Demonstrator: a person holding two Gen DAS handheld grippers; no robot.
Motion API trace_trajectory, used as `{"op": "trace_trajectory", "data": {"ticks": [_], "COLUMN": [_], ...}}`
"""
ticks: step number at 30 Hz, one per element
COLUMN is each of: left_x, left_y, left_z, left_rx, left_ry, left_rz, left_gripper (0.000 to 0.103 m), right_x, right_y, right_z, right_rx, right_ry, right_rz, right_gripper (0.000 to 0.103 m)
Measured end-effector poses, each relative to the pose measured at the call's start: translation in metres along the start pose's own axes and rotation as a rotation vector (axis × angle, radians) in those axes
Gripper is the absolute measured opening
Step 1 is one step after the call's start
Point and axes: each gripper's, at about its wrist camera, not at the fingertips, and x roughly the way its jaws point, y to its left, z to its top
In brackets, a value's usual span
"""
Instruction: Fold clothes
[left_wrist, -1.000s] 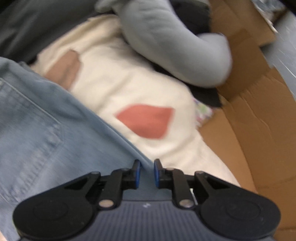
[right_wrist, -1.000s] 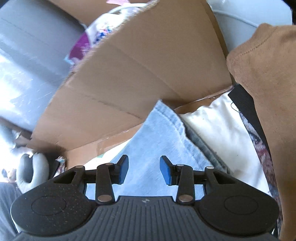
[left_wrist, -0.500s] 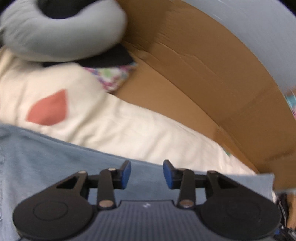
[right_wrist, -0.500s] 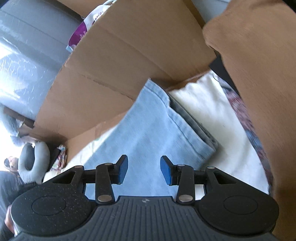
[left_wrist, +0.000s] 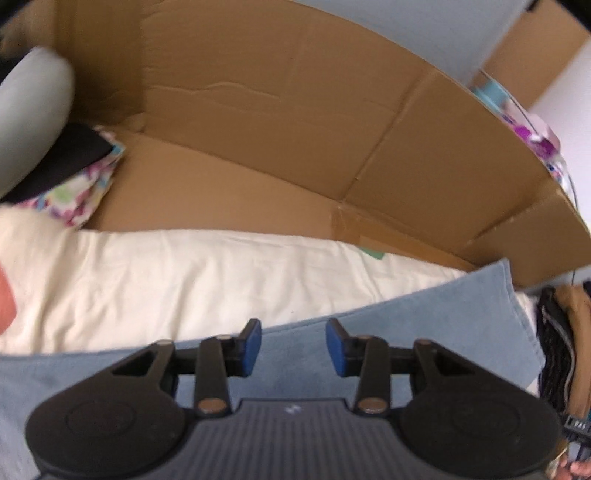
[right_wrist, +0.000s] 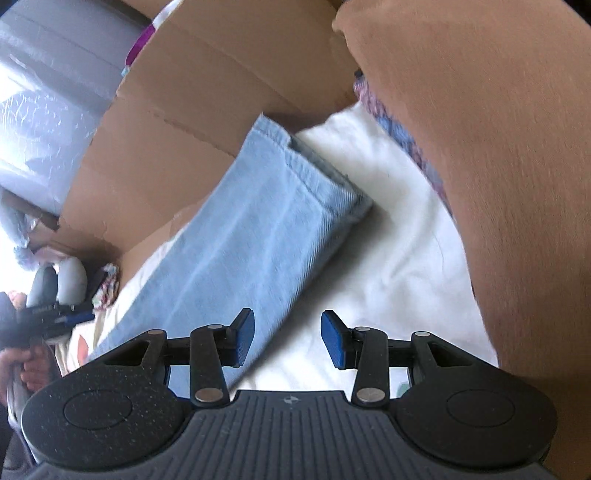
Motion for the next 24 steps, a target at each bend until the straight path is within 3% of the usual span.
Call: {"op": "trace_trajectory", "data": {"ticks": [2, 15, 18, 24], "left_x": [0.006, 0.051, 0.053, 0.045], "left_y": [-0.002, -0.036, -0.05, -0.105], "left_z": [-0.001, -0.032, -0.033, -0.049], "left_rx": [0.103, 0.419, 0.461, 0.61], "left_ry": [-0.025, -0.017, -0.011, 0.021], "left_rz": [-0.026, 0.059, 0.091, 0.044], "left_gripper": [0.041, 0.041, 0.04, 0.041], "right_x": [0.001, 0.01, 0.017, 0.029], "right_y": [-0.001, -0.005, -0.008, -0.009], "right_z": [-0.003, 0.0, 0.001, 0.002], "right_rx": [-0.013, 0.024, 0.043, 0.087], "right_ry": [0.013, -0.012, -0.021, -0.05], "right_rz": [-0.007, -0.01, -0.013, 0.013], "right_gripper": [0.047, 0.047, 0.047, 0.048]}}
